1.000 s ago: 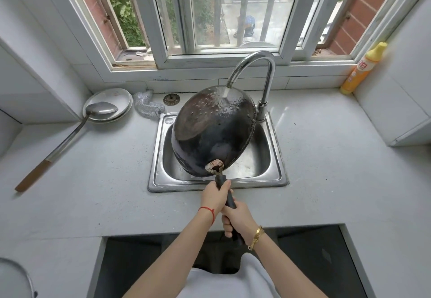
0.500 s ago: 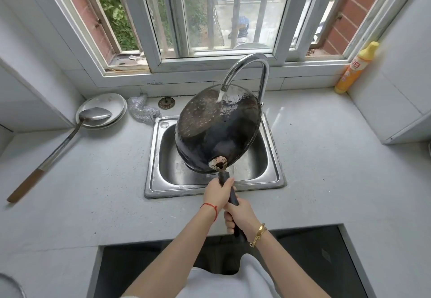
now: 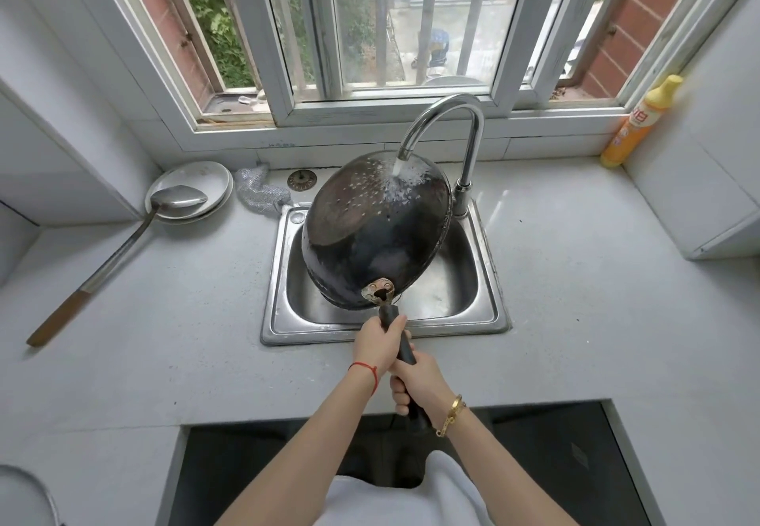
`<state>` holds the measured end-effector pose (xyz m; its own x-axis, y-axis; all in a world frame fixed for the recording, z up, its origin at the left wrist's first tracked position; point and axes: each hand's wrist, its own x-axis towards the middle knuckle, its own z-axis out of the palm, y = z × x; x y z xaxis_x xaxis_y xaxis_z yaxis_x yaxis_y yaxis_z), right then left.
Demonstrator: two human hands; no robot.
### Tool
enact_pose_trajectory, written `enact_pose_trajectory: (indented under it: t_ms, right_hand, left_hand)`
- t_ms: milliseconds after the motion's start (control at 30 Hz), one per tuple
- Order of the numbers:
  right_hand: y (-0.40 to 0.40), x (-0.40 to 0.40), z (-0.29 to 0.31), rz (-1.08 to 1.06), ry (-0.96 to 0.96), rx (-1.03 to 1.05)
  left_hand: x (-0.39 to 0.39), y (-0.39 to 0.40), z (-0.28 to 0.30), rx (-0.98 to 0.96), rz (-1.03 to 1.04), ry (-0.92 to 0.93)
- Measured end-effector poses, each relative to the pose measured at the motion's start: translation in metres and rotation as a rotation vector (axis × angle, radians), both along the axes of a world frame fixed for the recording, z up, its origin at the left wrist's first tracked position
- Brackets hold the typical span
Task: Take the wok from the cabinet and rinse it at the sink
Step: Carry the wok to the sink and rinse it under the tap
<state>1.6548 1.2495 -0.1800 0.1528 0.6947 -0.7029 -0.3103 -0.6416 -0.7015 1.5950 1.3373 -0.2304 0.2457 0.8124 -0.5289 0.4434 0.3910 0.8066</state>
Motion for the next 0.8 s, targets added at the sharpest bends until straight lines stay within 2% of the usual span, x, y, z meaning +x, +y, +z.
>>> enact_pose_trajectory:
  t_ms: [400,800]
  right_hand:
    - [-0.019,0.000,0.000,-0.006,-0.005,-0.001]
    - [-0.006,0.007,0.002,-0.053,-0.004,0.000]
  left_hand:
    - [0.001,-0.022,0.008,-0.006,-0.054,0.025]
    - [0.010,-0.007,0.018,0.022,-0.068,0.015]
